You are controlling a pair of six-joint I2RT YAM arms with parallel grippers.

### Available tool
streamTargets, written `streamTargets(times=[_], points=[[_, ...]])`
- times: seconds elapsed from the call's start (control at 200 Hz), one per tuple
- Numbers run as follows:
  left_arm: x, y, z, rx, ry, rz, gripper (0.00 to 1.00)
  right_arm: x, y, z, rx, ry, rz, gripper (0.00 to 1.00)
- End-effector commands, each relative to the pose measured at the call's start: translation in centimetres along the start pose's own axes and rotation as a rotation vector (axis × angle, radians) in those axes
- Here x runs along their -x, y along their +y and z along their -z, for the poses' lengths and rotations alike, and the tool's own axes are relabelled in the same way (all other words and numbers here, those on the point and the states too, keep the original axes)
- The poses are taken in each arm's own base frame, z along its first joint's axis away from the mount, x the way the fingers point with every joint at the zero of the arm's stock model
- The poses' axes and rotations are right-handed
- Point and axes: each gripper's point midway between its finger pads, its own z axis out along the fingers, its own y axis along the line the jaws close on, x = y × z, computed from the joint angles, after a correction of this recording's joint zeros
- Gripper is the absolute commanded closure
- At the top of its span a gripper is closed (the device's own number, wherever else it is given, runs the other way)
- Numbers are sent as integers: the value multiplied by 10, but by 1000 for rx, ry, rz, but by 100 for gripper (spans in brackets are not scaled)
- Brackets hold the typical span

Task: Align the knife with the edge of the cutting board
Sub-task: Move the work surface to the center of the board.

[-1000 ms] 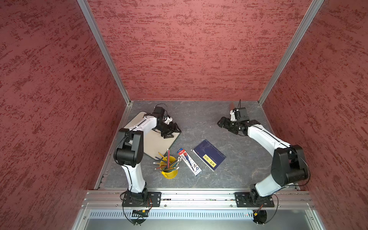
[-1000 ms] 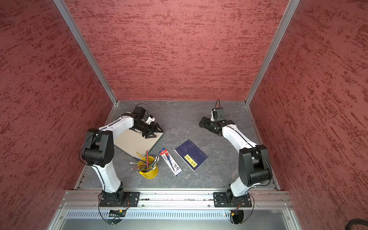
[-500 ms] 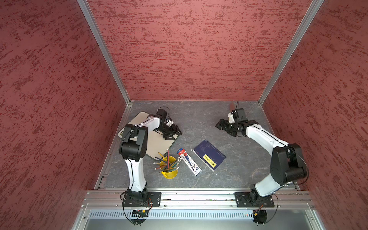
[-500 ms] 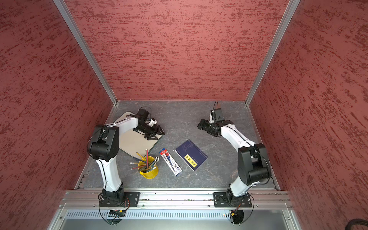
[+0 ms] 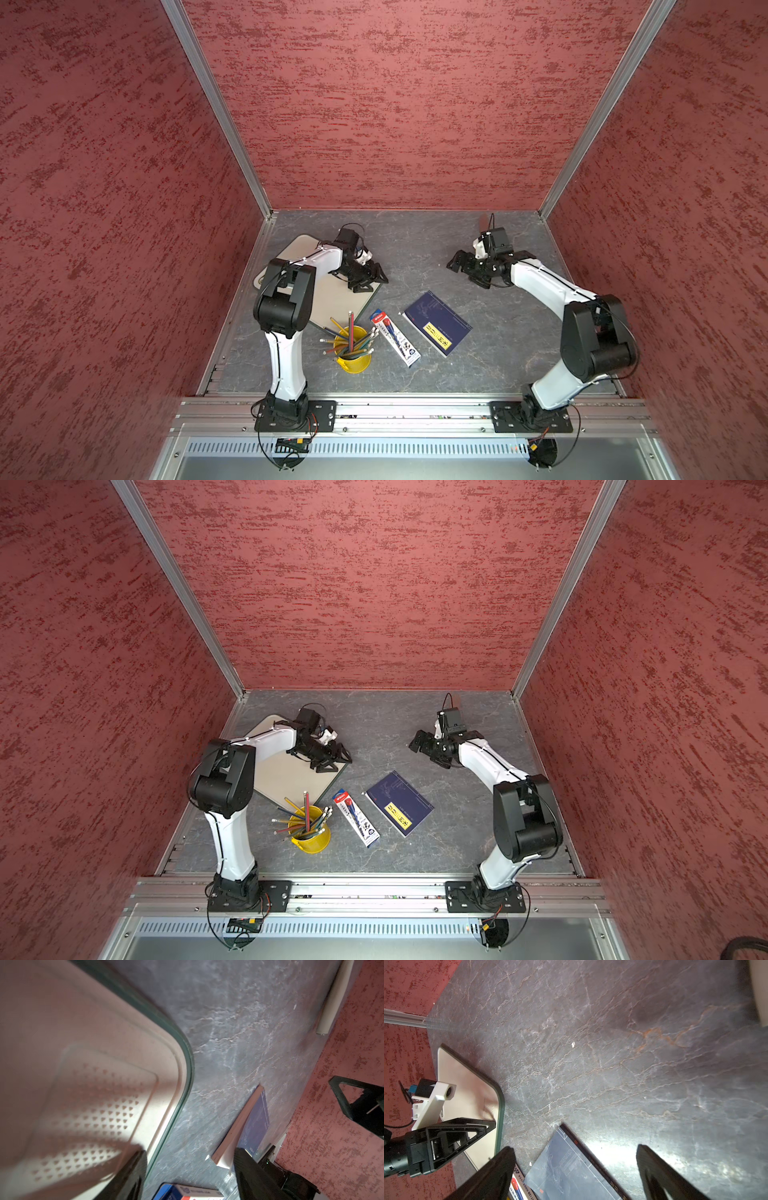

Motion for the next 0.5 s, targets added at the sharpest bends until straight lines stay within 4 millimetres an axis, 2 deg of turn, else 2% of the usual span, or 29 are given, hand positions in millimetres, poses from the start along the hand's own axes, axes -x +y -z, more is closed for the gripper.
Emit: streamTargets(times=[0.0,0.18,0.316,0.396,0.491], points=[[4,-14,-29,-71,52,18,31,-7,16,-4,44,37,-2,3],[35,-43,-42,-164,42,9,30,-26,20,-15,63,104,-66,2],[60,-57,-44,-207,16,8,30,-41,39,-24,81,162,-36,2],[74,-65,-29,-208,-27,-9,30,-45,52,-28,90,179,-9,2],[89,-70,9,-206,-119,-24,28,-53,66,-39,99,209,13,6]])
